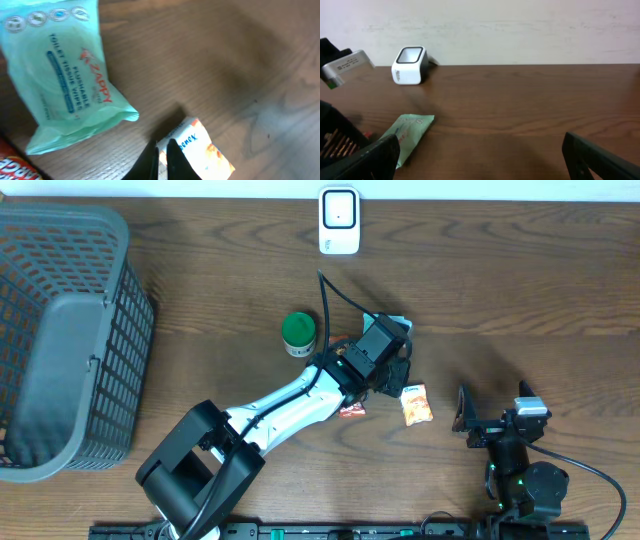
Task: Scan the item barcode
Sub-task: 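Lower the Kleenex pack right of the snack bar and release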
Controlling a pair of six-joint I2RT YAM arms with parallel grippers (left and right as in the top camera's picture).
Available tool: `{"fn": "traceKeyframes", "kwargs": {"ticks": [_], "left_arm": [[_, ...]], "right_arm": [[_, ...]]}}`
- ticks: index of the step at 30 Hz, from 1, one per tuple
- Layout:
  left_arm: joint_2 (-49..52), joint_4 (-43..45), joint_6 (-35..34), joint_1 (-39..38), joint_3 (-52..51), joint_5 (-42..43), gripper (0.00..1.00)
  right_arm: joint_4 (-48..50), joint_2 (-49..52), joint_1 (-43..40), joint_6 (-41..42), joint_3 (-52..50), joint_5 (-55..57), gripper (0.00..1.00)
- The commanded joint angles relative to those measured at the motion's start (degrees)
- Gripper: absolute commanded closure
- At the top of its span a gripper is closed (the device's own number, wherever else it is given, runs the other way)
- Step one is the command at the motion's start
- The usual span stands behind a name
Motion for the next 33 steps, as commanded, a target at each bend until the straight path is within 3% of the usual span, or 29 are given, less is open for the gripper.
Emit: {"fn": "traceKeyframes", "kwargs": {"ticks": [1, 9, 17, 25, 33], "left_arm": [[-0.15, -2.86, 1.16, -0.63, 0.17, 5.49, 0.92], [0.87, -8.94, 7.06, -4.50, 0.15, 6.45, 0.92], [0.94, -6.25, 7.23, -4.52, 0.15, 6.58, 0.92], [5.86, 0.63, 6.99, -4.63, 0.15, 13.75, 0.92], [8.20, -0.28, 5.49, -2.14, 0.15, 13.77, 0.92]], "right_arm": [[-0.20, -0.15, 0.31, 0.33, -0.07, 0.09, 0.01], [-0.20, -0.15, 0.31, 0.33, -0.07, 0.09, 0.01], [-0.20, -0.15, 0.31, 0.33, -0.07, 0.09, 0.01], [-0.20, -0.15, 0.31, 0.33, -0.07, 0.09, 0.01], [-0.20, -0.15, 0.31, 0.33, -0.07, 0.09, 0.01]]}}
